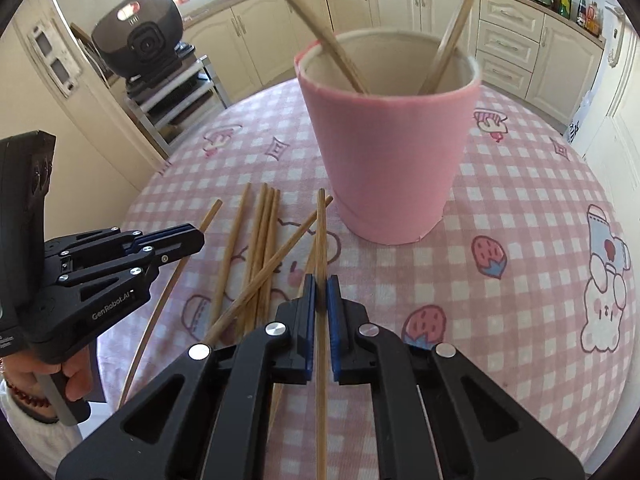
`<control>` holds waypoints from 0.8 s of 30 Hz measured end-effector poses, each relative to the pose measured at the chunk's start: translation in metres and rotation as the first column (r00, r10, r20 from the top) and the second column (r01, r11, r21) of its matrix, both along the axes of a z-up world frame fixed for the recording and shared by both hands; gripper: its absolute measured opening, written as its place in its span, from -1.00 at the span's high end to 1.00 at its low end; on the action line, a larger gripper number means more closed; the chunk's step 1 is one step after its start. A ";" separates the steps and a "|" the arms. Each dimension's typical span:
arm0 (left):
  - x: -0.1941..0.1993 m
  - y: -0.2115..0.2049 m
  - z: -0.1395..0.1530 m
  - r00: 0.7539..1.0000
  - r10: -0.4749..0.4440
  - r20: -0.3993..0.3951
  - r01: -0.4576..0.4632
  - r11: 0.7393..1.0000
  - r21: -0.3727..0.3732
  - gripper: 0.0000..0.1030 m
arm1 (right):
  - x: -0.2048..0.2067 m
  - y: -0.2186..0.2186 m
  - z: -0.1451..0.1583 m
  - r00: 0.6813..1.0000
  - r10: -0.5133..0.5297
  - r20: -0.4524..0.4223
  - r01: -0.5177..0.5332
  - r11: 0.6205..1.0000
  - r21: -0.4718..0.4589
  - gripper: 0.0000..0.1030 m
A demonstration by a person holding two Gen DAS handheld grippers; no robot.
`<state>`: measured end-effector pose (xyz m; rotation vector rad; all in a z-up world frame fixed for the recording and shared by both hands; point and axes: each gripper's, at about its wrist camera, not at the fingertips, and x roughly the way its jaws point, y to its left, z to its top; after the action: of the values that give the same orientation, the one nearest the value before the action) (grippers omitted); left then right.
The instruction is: Organize utensils
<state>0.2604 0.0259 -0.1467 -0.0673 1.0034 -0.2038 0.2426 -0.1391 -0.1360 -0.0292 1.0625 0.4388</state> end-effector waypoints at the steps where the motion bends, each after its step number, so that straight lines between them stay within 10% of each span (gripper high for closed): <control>1: -0.002 0.000 0.006 1.000 0.001 0.013 -0.001 1.000 -0.005 0.89 | -0.003 -0.002 0.006 1.000 -0.003 0.017 0.003 1.000 0.005 0.91; 24: -0.080 -0.022 0.158 0.897 -0.040 0.441 0.083 0.993 -0.078 0.90 | -0.063 -0.013 0.123 0.932 -0.025 0.362 -0.008 0.996 0.091 0.91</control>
<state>0.1807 0.0040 0.0112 -0.0724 0.5431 -0.3102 0.1792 -0.1523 -0.0133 -0.0239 0.6767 0.4532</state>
